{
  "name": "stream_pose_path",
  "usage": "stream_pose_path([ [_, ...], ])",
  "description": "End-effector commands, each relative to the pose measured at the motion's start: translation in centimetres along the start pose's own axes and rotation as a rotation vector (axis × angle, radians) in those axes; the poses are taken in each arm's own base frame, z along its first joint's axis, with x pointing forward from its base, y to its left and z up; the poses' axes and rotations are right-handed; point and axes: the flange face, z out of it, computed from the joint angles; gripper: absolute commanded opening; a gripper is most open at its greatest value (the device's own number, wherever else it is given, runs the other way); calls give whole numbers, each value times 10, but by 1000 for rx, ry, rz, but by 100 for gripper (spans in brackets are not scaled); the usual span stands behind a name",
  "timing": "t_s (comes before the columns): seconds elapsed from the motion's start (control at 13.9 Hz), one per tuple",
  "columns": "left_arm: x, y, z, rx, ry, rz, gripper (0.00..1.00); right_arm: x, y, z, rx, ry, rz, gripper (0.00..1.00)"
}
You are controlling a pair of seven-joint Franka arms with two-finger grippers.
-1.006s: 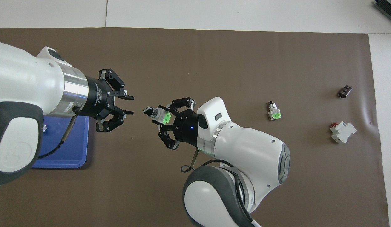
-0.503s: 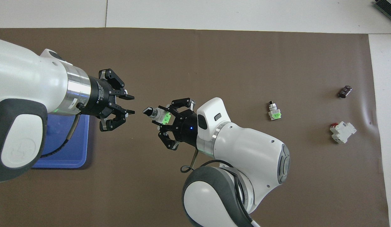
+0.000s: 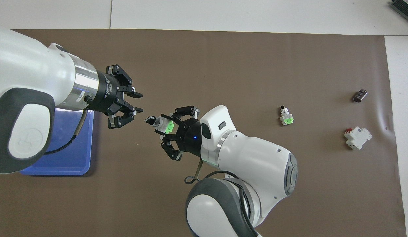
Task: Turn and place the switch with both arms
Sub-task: 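Close the left gripper on the switch held by the right gripper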
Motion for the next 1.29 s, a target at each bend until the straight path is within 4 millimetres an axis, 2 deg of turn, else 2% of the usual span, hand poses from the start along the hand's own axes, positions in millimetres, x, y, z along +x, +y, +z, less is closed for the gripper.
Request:
stream_pose_path([
  [0.0, -1, 1, -4, 47, 11, -103, 42, 0, 0, 1, -14, 8, 28, 0],
  [0.36, 12, 8, -7, 69, -83, -244, 38, -1, 0, 1, -14, 7, 30, 0],
  [0.57, 18, 8, -4, 85, -95, -313, 40, 0, -2, 1, -11, 7, 41, 0],
  [0.65, 18, 8, -3, 84, -101, -330, 48, 0, -2, 1, -11, 7, 41, 0],
  [0.79, 20, 7, 4, 93, -105, -343, 74, 0, -1, 1, -13, 8, 41, 0],
  [0.93, 19, 8, 13, 95, -115, -348, 87, 0, -2, 1, -10, 8, 40, 0],
  [1.08, 16, 13, 19, 118, -159, -357, 86, 0, -2, 1, -10, 7, 41, 0],
  [1.22, 11, 13, 22, 130, -179, -356, 80, 0, -2, 1, -10, 8, 40, 0],
])
